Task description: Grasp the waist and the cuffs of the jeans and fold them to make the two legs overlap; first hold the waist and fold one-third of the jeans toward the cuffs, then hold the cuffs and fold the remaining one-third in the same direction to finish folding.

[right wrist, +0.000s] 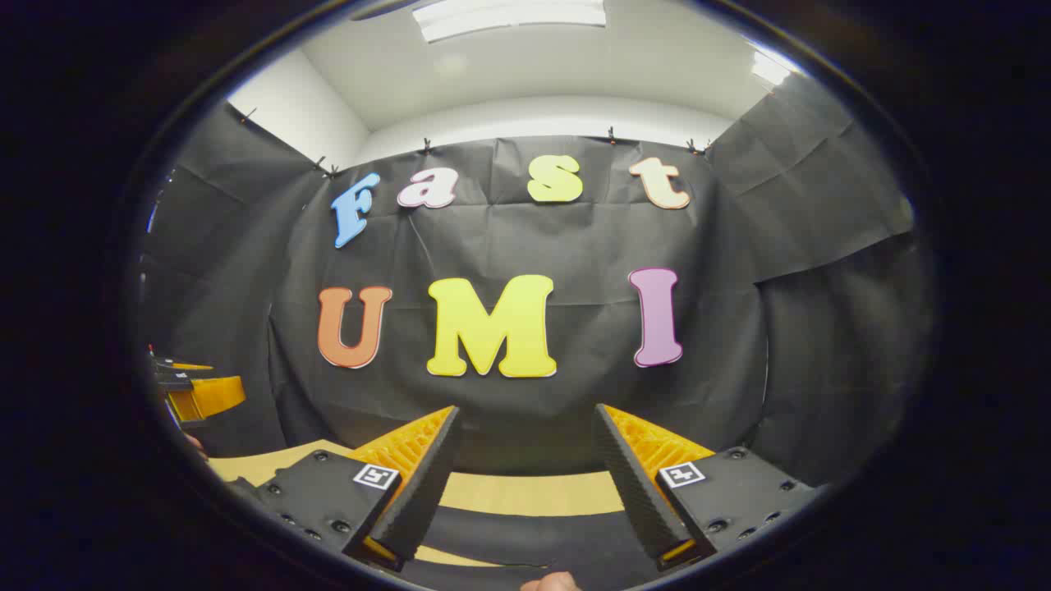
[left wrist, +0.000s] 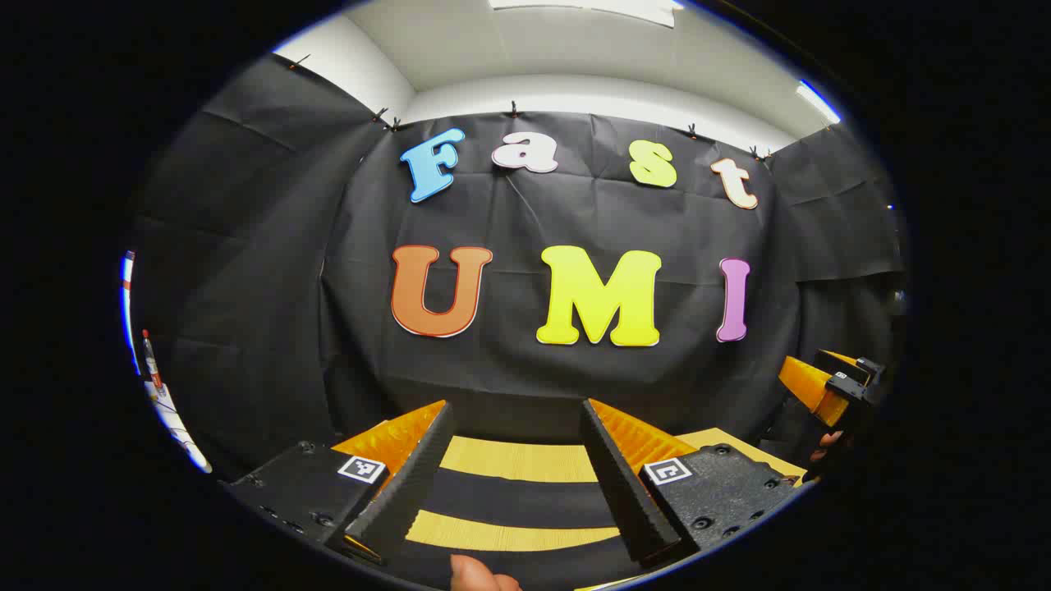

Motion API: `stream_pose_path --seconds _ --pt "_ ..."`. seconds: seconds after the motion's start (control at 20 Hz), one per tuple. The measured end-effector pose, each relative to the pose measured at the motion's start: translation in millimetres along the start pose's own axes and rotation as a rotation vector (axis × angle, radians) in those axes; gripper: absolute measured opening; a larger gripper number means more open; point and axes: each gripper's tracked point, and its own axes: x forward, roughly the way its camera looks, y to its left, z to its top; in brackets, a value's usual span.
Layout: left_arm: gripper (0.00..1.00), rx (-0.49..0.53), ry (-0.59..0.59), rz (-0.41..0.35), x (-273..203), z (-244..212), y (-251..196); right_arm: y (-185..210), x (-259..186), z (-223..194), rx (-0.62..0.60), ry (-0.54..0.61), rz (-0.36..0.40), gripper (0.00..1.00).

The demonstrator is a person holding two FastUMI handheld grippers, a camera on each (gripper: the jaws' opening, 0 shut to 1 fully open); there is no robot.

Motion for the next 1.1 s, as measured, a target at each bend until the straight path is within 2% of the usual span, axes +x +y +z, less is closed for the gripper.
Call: stream_pose_path --seconds 0.05,0.1,0.15,0.25,0.4,1.1 --pt "0.98 0.002 0.000 0.002 -0.1 -0.5 0.2 0.3 0.8 0.4 0.000 -0.002 0.000 0.99" --pt "0.99 0.002 0.000 0.003 -0.2 -0.7 -0.3 0.5 0.9 1.6 0.000 -0.005 0.003 0.96" --pt "0.99 0.002 0.001 0.005 -0.4 -1.3 -0.4 0.4 0.6 2.9 -0.001 -0.009 0.003 0.99" --pt "0.99 0.004 0.001 0.003 1.1 -0.8 -1.1 0.3 1.2 3.2 -0.005 -0.011 0.006 0.96" --pt "0.99 0.010 -0.005 0.003 1.2 0.8 -2.6 -1.9 1.2 4.7 -0.005 -0.013 0.005 0.99" --pt "0.99 0.042 0.009 0.004 3.3 -5.9 -2.1 2.0 6.8 0.5 0.006 -0.004 0.025 0.98"
